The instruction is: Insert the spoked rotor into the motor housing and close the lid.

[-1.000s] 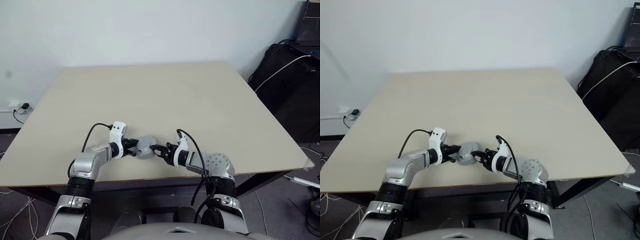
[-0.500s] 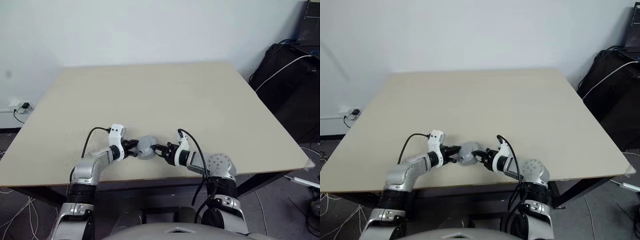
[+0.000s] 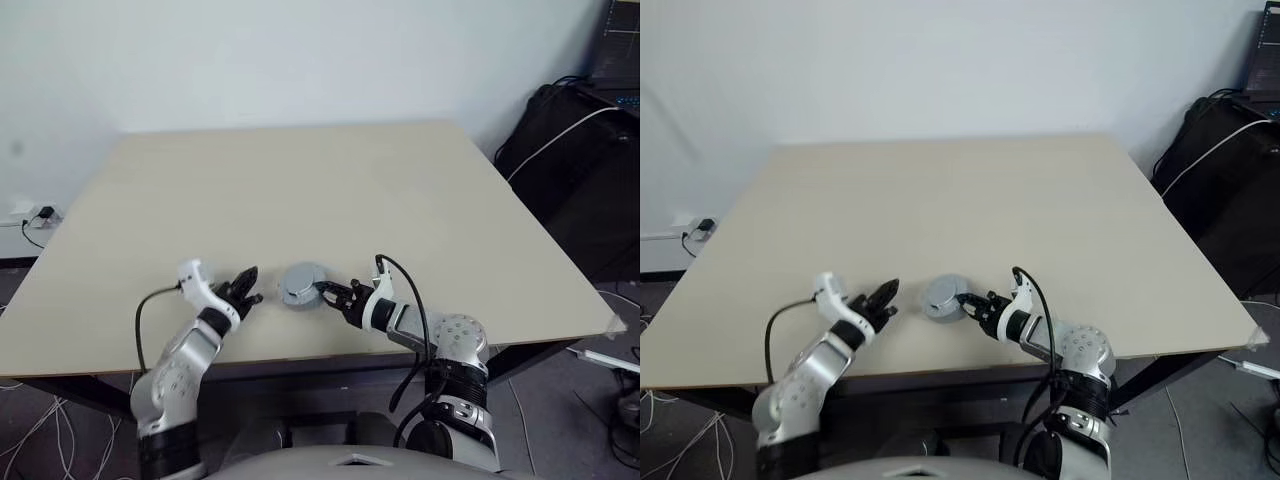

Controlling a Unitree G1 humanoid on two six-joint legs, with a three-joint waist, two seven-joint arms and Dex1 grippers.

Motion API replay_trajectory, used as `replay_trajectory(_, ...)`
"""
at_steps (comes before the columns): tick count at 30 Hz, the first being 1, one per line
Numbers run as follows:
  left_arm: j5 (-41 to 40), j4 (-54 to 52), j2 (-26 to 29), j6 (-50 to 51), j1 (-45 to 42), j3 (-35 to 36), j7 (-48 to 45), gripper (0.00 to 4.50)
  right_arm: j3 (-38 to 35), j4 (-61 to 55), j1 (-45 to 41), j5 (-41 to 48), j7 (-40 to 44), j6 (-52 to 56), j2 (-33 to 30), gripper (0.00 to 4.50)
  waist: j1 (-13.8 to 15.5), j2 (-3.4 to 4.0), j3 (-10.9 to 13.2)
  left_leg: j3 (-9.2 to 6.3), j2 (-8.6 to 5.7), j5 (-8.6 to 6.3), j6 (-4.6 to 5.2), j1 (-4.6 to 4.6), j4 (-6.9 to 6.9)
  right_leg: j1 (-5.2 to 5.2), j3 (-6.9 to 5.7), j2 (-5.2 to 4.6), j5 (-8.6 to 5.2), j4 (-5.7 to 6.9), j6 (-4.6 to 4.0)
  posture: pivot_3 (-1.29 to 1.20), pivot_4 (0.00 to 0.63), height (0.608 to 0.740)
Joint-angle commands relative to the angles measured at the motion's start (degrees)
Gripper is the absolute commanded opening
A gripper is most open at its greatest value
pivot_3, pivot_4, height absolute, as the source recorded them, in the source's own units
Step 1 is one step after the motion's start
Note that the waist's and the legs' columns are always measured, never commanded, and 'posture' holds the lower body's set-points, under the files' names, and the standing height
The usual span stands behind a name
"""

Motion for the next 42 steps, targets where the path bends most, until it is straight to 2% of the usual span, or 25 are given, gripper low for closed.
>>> replay_trajectory(1,-8.5,-4.1,-5.3,1.2,4.9,-0.7,-0.5,0.58,0.9,-3.7,1.8,6.4,1.3,-0.4,7.3,1.33,-0.1,0.01,0.0,0.03,0.03,0.00,0.00,-0.01,0.00,-0.01,-0.01,0.02,0.00,0.00,0.00,0.00,0.000,0.740)
replay_trajectory(5,-17.4,-3.6,-7.9,1.3,10.1,-2.3,-0.7,1.92,2.0,-3.3,0.4,8.7,0.7,-1.7,7.3,1.33,0.0,0.03,0.1,0.06,0.03,0.01,0.00,-0.03,0.03,-0.01,-0.04,0.04,-0.01,0.00,-0.01,0.00,0.000,0.740)
replay_trajectory(13,-29.7,-2.0,-8.1,-2.1,13.4,-6.8,-0.6,4.50,4.6,-1.7,-1.3,10.7,0.4,-3.2,6.3,1.33,-0.1,0.07,0.1,0.24,0.09,-0.01,0.04,-0.12,0.05,-0.16,0.03,0.02,-0.01,-0.01,-0.02,0.00,0.000,0.740)
replay_trajectory(24,-35.0,-0.1,-6.4,-7.1,13.4,-11.9,-0.9,4.50,7.9,-2.0,0.5,12.3,0.2,1.4,4.1,1.33,-0.1,0.08,0.1,0.35,0.14,-0.01,0.05,-0.12,0.05,-0.17,0.07,0.18,-0.13,-0.01,-0.30,0.00,0.000,0.740)
replay_trajectory(42,-36.4,2.1,-5.6,-11.2,12.5,-14.6,-1.1,4.50,6.9,-5.5,2.2,12.4,-0.8,10.1,4.0,1.33,0.0,0.08,0.1,0.44,0.14,-0.01,0.06,-0.12,0.09,-0.16,0.10,0.23,-0.13,0.00,-0.31,0.00,0.000,0.740)
